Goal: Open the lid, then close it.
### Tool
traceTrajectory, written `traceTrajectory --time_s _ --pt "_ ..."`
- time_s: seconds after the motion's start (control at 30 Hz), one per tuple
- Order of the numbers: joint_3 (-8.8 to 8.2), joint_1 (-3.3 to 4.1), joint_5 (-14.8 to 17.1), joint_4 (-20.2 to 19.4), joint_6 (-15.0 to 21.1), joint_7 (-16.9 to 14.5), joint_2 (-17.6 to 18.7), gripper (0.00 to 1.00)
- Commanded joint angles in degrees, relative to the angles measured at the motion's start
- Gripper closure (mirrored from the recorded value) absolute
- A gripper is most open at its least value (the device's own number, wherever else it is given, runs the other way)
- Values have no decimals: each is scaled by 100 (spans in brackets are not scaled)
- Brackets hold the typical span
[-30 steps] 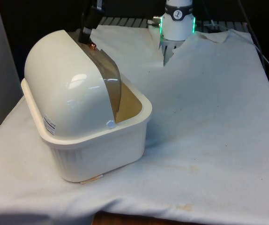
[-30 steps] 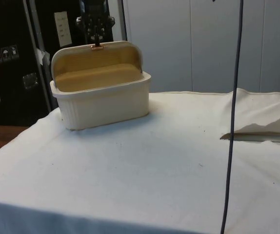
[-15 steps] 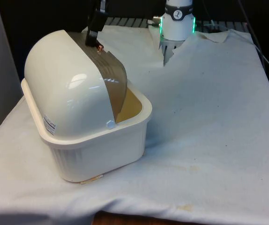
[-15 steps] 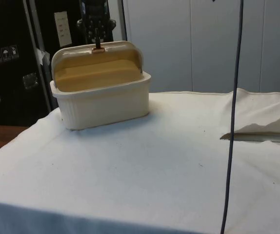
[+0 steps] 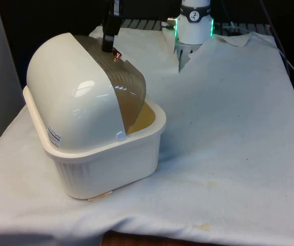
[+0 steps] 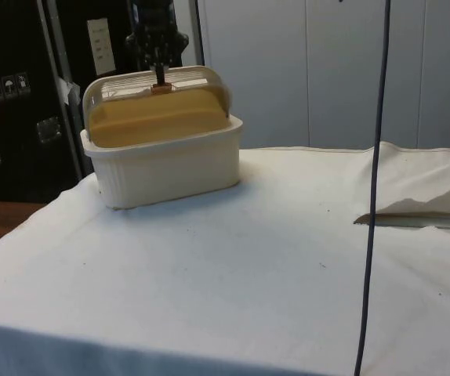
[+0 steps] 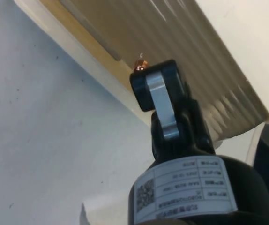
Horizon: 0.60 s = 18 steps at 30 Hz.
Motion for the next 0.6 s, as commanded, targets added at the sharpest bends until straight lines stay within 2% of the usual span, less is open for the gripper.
traceTrajectory --time_s 0.0,0.07,0.1,0.13,0.33,0.37,0.4,0.57 --pt "52 -40 149 6 -86 -80 -17 100" --pt "52 -40 218 17 -138 -109 -11 100" --pt "0 0 109 11 -86 -40 0 100" --pt "46 -40 286 34 -195 -138 -6 100" --pt "63 -17 498 17 -286 -172 -6 100" --pt "23 6 401 29 -264 -126 6 100" --pt "69 -11 527 11 -298 -172 -11 100" --pt "92 29 739 -57 -504 -189 -92 100"
